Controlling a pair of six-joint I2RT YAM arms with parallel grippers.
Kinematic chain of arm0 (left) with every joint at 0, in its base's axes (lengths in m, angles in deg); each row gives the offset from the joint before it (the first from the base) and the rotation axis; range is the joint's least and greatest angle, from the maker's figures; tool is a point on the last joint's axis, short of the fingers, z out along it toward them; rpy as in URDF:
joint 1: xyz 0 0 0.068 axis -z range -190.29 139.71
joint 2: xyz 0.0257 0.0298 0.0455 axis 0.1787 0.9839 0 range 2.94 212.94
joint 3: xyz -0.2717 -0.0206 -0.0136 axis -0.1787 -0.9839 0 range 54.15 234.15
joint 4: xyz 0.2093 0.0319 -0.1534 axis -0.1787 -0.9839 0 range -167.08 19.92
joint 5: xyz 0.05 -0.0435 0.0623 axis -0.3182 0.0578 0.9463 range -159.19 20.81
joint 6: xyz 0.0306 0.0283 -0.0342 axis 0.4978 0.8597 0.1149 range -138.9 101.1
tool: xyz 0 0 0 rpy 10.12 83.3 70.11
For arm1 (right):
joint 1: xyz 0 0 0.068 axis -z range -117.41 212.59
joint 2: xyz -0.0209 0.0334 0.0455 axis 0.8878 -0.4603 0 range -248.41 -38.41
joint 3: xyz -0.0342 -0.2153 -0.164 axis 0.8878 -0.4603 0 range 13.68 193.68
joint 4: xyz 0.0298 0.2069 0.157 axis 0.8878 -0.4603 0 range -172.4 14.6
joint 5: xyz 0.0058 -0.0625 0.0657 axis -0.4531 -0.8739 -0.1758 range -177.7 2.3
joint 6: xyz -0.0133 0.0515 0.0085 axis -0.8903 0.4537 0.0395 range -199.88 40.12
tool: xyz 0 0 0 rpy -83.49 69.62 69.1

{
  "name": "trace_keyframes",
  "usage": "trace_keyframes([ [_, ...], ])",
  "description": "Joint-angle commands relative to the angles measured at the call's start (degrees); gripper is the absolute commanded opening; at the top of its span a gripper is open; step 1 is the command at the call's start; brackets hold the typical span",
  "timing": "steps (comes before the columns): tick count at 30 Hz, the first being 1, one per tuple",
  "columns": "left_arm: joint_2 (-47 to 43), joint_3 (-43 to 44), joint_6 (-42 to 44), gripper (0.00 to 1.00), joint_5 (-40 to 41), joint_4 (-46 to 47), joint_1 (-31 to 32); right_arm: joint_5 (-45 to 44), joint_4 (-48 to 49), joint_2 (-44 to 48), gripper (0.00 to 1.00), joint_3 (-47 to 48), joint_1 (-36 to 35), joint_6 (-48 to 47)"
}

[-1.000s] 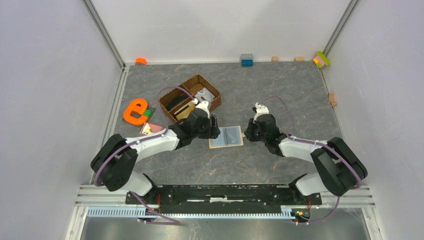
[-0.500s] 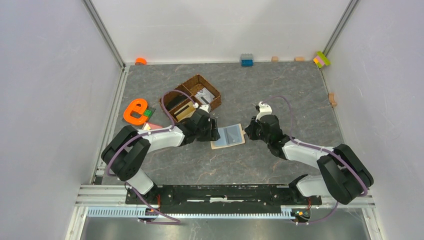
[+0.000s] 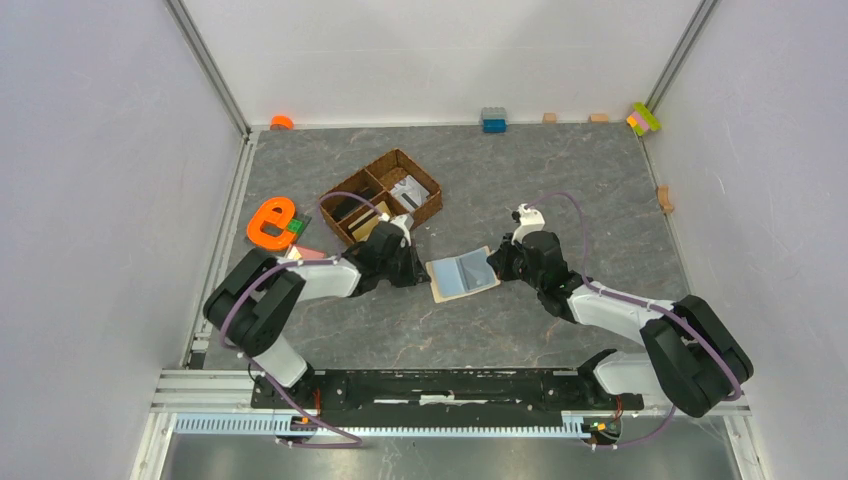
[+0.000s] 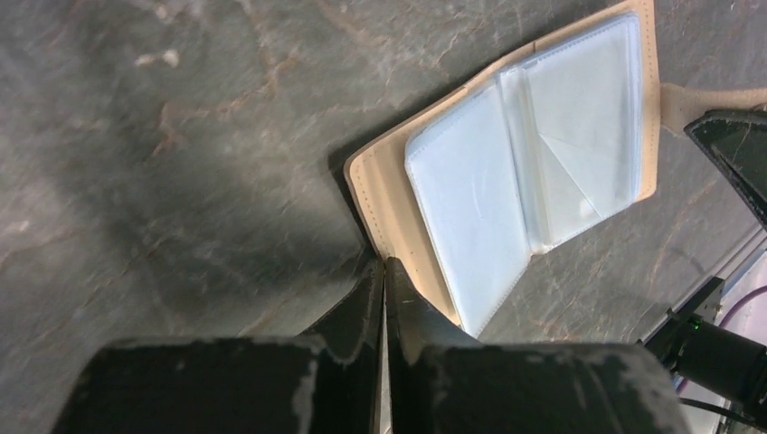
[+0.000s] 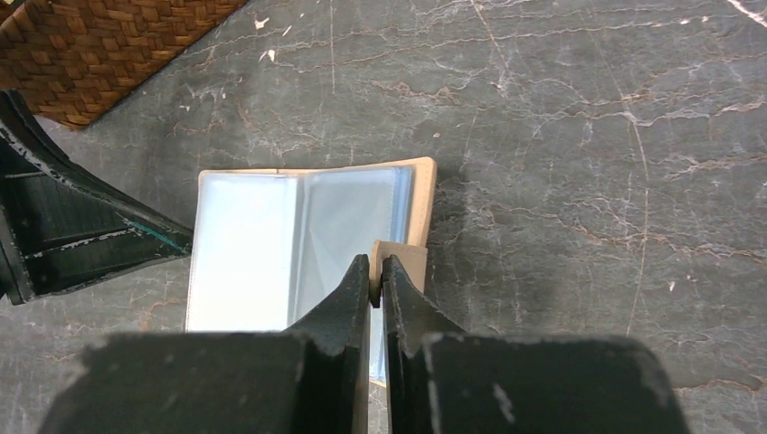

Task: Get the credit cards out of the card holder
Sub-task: Pick up the card holder from the center of the board.

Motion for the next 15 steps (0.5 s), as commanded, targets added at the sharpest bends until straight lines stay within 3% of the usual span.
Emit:
trace_keyframes([
  [1, -6.7, -3.8, -0.4, 0.07, -1.1, 5.6, -0.4, 3.5, 3.1, 1.8, 0.00, -0.5, -0.4, 0.1],
  [11, -9.8, -5.9, -0.1, 0.27, -4.9, 8.6, -1.1, 4.8, 5.8, 7.6, 0.00, -3.1, -0.4, -0.5],
  [12, -10.1, -6.0, 0.1, 0.30, -4.8, 8.5, -1.1, 5.0, 6.1, 7.7, 0.00, -3.3, -0.4, -0.6],
  [14, -10.8, -6.0, 1.0, 0.48, -4.1, 7.6, -1.1, 5.6, 6.4, 7.7, 0.00, -3.4, -0.4, -0.5],
  [15, -11.3, -6.1, 1.5, 0.52, -3.6, 7.0, -1.1, 6.1, 6.5, 7.7, 0.00, -3.4, -0.4, -0.6],
])
